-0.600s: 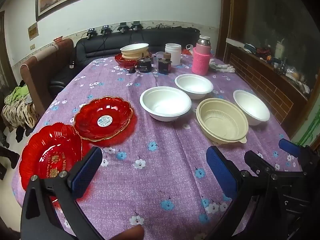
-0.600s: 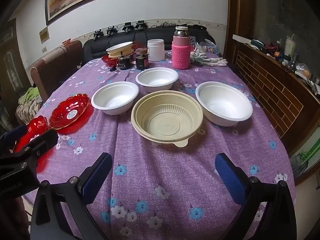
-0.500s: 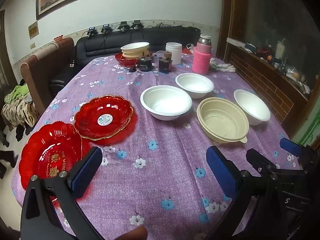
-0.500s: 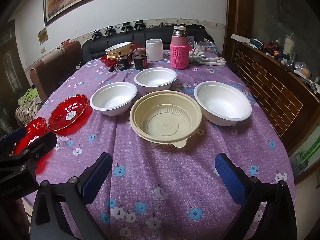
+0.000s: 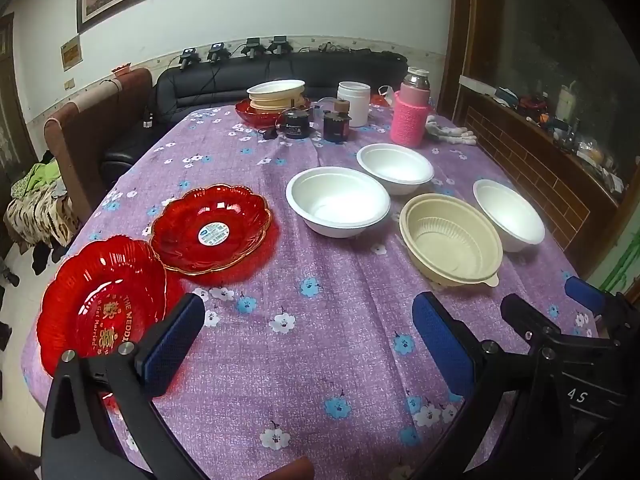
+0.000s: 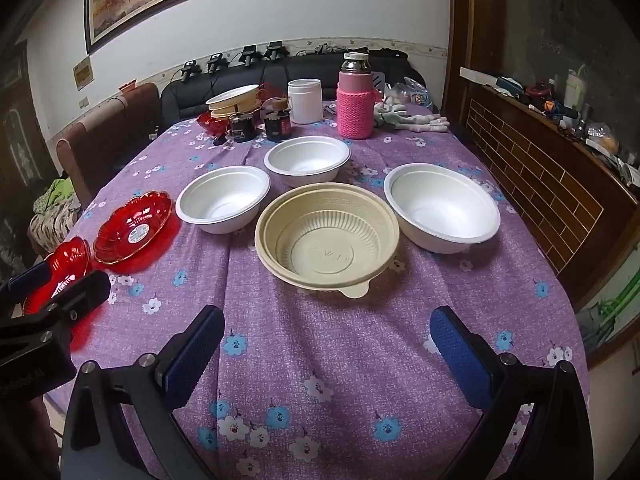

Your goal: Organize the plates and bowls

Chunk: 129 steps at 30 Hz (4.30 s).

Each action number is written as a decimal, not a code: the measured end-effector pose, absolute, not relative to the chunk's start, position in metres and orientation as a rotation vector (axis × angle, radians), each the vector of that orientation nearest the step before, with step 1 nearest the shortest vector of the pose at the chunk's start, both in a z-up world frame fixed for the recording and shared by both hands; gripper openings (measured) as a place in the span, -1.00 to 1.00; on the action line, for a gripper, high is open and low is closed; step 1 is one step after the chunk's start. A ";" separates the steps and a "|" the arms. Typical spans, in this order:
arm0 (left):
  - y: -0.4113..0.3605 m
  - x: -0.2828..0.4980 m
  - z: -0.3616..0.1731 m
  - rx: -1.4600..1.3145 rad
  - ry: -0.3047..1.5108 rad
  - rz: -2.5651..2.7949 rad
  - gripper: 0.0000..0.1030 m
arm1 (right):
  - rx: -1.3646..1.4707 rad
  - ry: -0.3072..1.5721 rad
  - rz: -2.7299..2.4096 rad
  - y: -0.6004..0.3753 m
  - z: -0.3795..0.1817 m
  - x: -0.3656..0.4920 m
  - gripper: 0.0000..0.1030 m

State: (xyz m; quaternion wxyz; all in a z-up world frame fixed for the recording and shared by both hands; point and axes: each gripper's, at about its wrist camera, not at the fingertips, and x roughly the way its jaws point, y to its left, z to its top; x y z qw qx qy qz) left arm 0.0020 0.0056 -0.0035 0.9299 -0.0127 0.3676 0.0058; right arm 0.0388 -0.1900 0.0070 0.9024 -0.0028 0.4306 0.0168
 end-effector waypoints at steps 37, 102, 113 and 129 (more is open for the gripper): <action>0.007 0.001 -0.006 -0.031 0.762 0.024 1.00 | -0.001 0.880 0.018 -0.189 0.013 0.042 1.00; 0.032 -0.014 0.001 -0.087 0.743 0.033 1.00 | 0.028 0.889 0.080 -0.178 0.015 0.045 1.00; 0.203 -0.056 0.002 -0.270 0.727 0.446 1.00 | 0.131 1.026 0.584 -0.072 0.010 0.060 0.99; 0.271 -0.033 -0.067 -0.426 0.925 0.529 1.00 | 0.277 1.362 0.778 0.061 -0.062 0.113 0.72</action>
